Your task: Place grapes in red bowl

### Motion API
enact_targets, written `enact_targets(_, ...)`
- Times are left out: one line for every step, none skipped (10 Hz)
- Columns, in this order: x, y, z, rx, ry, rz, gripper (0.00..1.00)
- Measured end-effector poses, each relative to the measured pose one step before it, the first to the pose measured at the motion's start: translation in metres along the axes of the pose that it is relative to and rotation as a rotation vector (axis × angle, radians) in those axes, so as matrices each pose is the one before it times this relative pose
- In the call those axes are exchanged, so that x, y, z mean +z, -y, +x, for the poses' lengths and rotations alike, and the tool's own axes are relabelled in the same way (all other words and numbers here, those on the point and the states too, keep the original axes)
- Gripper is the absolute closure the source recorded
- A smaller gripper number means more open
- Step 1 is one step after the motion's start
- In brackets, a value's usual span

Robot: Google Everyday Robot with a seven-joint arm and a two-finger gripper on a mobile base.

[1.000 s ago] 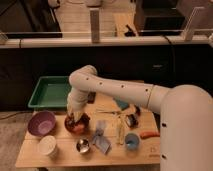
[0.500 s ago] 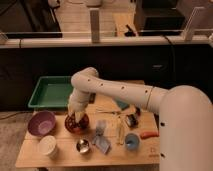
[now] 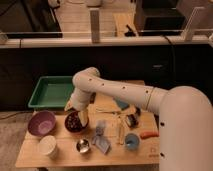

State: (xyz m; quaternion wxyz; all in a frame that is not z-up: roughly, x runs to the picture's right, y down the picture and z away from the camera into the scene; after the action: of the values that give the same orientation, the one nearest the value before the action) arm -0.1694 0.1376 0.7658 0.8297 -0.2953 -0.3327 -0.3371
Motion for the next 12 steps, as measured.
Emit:
enact_targets(0.00244,0.0001,0.00207,0.00881,-0.0007,-0.00294,0.42)
enact_targets(0.0,0.00011,0.00061,0.00327,-0.00041,-0.00105,0.43)
enact_targets(-0.00004,-0.00004,0.00003,0.00032,0.00001,-0.00009,0.43)
enact_targets(0.00001,-0.00007,0.00006,0.00023,0.0,-0.00006,0.43)
enact_targets(0.00019,0.00019,-0.00026,-0.00048,0.00022,-0.0002,0.43)
enact_targets(-0.00002,-0.00004,0.00003,0.00002,-0.00005,-0.00006,0.43)
enact_targets(-0.00004,-0.00015,0.00021,0.0004,-0.00016,-0.00002,0.43)
enact_targets(0.00009,0.00009,-0.0001,-0.00031,0.00006,-0.00012,0.43)
enact_targets(0.00001,-0.00003,0.00004,0.00005,0.0,-0.00002,0.43)
enact_targets(0.00008,-0.00003,0.00001,0.00007,0.00009,-0.00009,0.43)
enact_targets(0.00001,0.0,-0.00001,-0.00005,0.00002,-0.00002,0.43)
enact_targets(0.0,-0.00002,0.00002,0.00008,0.00001,0.0,0.43)
